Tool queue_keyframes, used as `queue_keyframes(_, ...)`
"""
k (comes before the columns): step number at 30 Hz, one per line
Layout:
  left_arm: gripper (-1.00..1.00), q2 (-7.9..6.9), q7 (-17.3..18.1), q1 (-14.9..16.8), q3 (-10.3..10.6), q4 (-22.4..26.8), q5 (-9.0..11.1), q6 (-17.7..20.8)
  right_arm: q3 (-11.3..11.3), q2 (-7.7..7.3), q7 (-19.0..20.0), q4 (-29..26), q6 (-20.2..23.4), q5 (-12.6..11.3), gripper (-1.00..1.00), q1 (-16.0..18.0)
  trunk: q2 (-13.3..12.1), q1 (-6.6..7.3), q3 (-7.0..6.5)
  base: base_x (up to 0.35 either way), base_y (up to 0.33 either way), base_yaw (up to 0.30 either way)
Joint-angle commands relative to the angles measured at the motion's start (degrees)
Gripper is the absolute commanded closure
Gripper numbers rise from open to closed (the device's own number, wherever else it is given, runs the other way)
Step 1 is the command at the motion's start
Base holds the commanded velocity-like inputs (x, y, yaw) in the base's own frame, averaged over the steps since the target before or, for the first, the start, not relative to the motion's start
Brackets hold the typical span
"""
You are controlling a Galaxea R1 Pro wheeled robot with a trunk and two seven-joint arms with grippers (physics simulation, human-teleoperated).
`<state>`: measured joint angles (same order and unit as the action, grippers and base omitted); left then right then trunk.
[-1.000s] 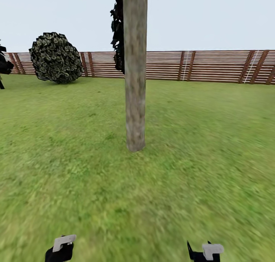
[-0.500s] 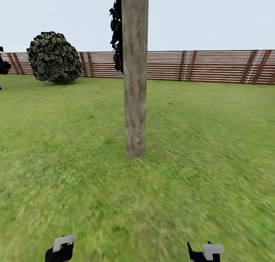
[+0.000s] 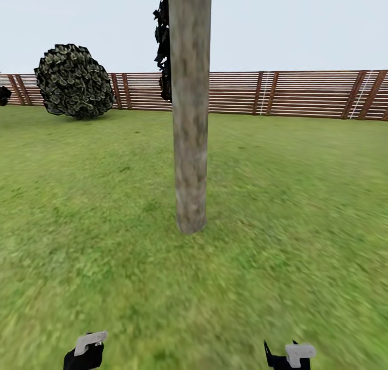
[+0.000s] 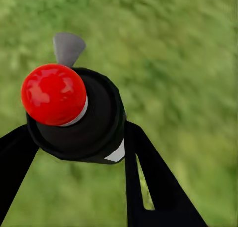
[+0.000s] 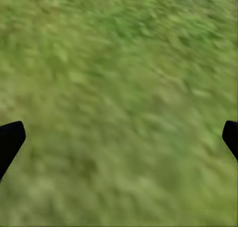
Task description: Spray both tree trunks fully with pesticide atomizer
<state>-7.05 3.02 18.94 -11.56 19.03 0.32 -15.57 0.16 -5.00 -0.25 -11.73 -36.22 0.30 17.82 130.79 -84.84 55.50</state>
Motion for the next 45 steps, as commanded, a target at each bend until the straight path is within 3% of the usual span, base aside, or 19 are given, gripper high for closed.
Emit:
queue_keyframes(1, 1.0, 0.02, 0.3, 0.0, -0.3, 0.0, 0.0, -0.2, 0.0, -0.01, 0.0, 0.0, -0.2, 0.0, -1.0, 0.0, 0.0, -0.02, 0.05, 0.339, 0.0, 0.0)
queue_keyframes(17, 1.0, 0.02, 0.3, 0.0, -0.3, 0.0, 0.0, -0.2, 0.0, -0.01, 0.0, 0.0, -0.2, 0.0, -1.0, 0.0, 0.0, -0.02, 0.05, 0.338, -0.016, -0.001)
queue_keyframes(24, 1.0, 0.02, 0.3, 0.0, -0.3, 0.0, 0.0, -0.2, 0.0, -0.04, 0.0, 0.0, -0.2, 0.0, -1.0, 0.0, 0.0, -0.02, 0.05, 0.299, -0.138, -0.186)
queue_keyframes(30, 1.0, 0.32, 0.1, 0.3, 0.5, 0.7, -0.8, 0.2, 0.0, 0.0, 0.0, -0.8, 0.1, -0.1, -1.0, 0.1, 0.0, -0.02, 0.05, 0.079, -0.041, -0.015)
queue_keyframes(33, 1.0, -0.04, 0.4, 0.8, 0.4, 0.8, -2.0, 0.6, 0.2, -0.14, 0.3, -4.2, 0.3, 1.5, -1.0, 0.1, 0.0, -0.02, 0.05, 0.001, -0.001, 0.0)
queue_keyframes(34, 1.0, -0.31, 0.9, 0.9, 0.4, 0.9, -2.7, 0.7, 0.3, -0.24, 0.4, -6.2, 0.4, 3.7, -1.0, 0.2, 0.0, -0.02, 0.05, 0.0, 0.0, 0.0)
queue_keyframes(36, 1.0, -1.36, 4.2, 1.3, 0.8, 1.2, -5.3, 0.7, 0.7, -0.34, 0.5, -10.4, 1.7, 9.5, -1.0, 0.2, 0.0, -0.02, 0.05, 0.0, 0.0, 0.0)
queue_keyframes(37, 1.0, -2.22, 8.9, 2.0, 1.5, 1.6, -8.6, 0.9, 0.8, -0.35, 0.8, -13.3, 3.8, 14.5, -1.0, 0.2, 0.0, -0.02, 0.05, 0.0, 0.0, 0.0)
queue_keyframes(38, 1.0, -2.66, 12.6, 3.0, 2.0, 1.9, -11.3, 1.1, 0.8, -0.3, 1.3, -15.2, 5.7, 17.8, -1.0, 0.2, 0.0, -0.02, 0.05, 0.0, 0.0, 0.0)
queue_keyframes(39, 1.0, -3.12, 18.2, 4.8, 2.6, 2.1, -15.5, 1.6, 0.9, -0.25, 2.8, -18.1, 9.0, 21.9, -1.0, 0.4, 0.0, -0.02, 0.05, 0.0, 0.0, 0.0)
queue_keyframes(40, 1.0, -3.35, 21.6, 6.2, 2.8, 2.2, -18.3, 2.1, 0.9, -0.22, 4.7, -20.0, 11.3, 24.1, -1.0, 0.7, 0.0, -0.02, 0.05, 0.0, 0.0, 0.0)
queue_keyframes(41, 1.0, -3.45, 23.2, 6.9, 2.9, 2.3, -19.7, 2.4, 0.9, -0.21, 5.9, -21.0, 12.4, 25.0, -1.0, 0.9, 0.0, -0.02, 0.05, 0.0, 0.0, 0.0)
queue_keyframes(43, 1.0, -3.74, 29.2, 9.5, 3.1, 2.4, -25.1, 3.4, 0.9, -0.15, 12.7, -24.1, 16.7, 27.7, -1.0, 1.9, 0.0, -0.02, 0.05, 0.0, 0.0, 0.0)
queue_keyframes(44, 1.0, -3.94, 35.3, 11.3, 3.2, 2.4, -30.5, 4.0, 0.9, -0.12, 20.9, -26.2, 20.4, 29.7, -1.0, 3.5, 0.0, -0.02, 0.05, 0.0, 0.0, 0.0)
queue_keyframes(45, 1.0, -3.9, 38.9, 12.0, 3.1, 2.5, -33.5, 4.2, 0.9, -0.09, 25.3, -26.8, 21.9, 30.4, -1.0, 4.7, 0.0, -0.02, 0.05, 0.0, 0.0, 0.0)
